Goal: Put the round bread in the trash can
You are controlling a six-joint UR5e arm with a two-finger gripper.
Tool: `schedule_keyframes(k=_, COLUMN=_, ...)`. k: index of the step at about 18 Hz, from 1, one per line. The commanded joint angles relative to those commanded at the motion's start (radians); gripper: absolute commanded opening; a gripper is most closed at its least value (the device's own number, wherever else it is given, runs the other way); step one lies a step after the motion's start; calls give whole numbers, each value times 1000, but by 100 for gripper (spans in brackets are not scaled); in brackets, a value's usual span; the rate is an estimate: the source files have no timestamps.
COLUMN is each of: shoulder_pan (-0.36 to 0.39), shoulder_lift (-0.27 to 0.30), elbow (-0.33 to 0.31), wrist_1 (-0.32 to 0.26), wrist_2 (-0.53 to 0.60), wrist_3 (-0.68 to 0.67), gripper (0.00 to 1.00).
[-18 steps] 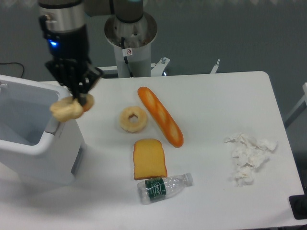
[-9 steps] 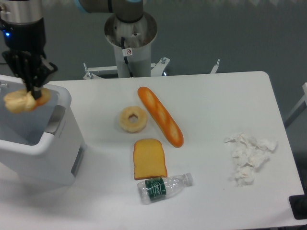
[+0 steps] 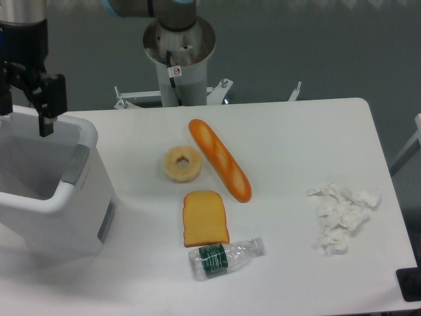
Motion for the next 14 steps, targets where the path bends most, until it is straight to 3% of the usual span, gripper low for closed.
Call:
schedule_keyframes(k=2, shoulder_pan=81, shoulder_lift=-8, elbow=-17, wrist_1=-5, wrist_2=95, wrist_3=104, gripper=100)
schedule_keyframes(k=6, shoulder_pan=244, shoulder_lift=-52, elbow=-25, wrist_1=-41, wrist_2=105, wrist_3=317, gripper=100)
schedule_keyframes(k=8, shoulder_pan=310, shoulder_lift=-83, elbow=-23, wrist_1=-37, wrist_2=96, wrist_3=351, gripper=100)
schedule_keyframes(k=14, shoulder_pan=413, shoulder_lift=-149, elbow=-23, wrist_1=-37, wrist_2=91, wrist_3=511, gripper=100)
